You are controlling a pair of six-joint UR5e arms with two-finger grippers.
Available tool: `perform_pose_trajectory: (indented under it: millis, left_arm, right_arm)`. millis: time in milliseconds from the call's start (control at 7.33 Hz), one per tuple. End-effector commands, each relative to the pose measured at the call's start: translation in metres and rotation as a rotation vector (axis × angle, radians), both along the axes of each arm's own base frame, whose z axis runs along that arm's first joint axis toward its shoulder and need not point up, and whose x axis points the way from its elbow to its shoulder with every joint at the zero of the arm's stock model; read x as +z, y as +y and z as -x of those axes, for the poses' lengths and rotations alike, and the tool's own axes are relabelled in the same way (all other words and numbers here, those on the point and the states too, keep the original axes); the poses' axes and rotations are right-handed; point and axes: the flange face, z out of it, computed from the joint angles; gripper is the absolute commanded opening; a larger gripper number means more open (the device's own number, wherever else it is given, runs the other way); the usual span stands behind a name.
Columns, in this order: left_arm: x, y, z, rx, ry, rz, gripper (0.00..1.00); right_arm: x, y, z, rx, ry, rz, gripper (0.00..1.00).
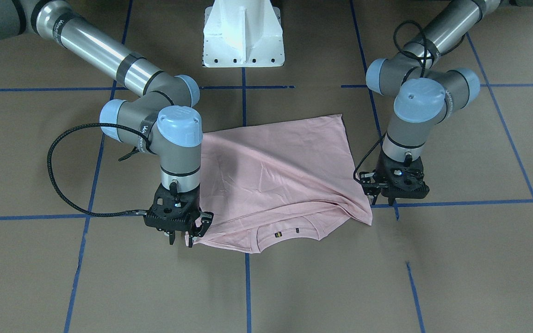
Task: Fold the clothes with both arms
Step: 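Move the left gripper to the folded edge nearest the robot and grasp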
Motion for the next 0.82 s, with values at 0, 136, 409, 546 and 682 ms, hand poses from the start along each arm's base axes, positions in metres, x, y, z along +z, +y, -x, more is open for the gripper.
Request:
perform_pose_trajectory:
  millis: [0, 136, 409, 546, 682]
  left_arm:
    - [-0.019, 0.02, 0.026, 0.034, 0.03, -0.078, 1.0]
    - [-0.021, 0.046, 0.048, 0.024, 0.056, -0.088, 1.0]
    - [-0.022, 0.119, 0.065, -0.002, 0.146, 0.005, 1.0]
    - [-0.019, 0.156, 0.053, 0.009, 0.188, 0.049, 0.94]
    - [-0.006, 0.188, 0.033, -0.008, 0.231, 0.106, 0.84]
  right_arm:
    - [-0.001, -0.017, -0.037, -0.13, -0.036, 0.001, 1.0]
    - [-0.003, -0.013, -0.056, -0.163, -0.055, -0.02, 1.0]
    - [-0.008, -0.004, -0.067, -0.161, -0.07, -0.032, 1.0]
    - [-0.007, -0.002, -0.069, -0.159, -0.074, -0.033, 1.0]
    - [-0.008, -0.001, -0.07, -0.159, -0.076, -0.035, 1.0]
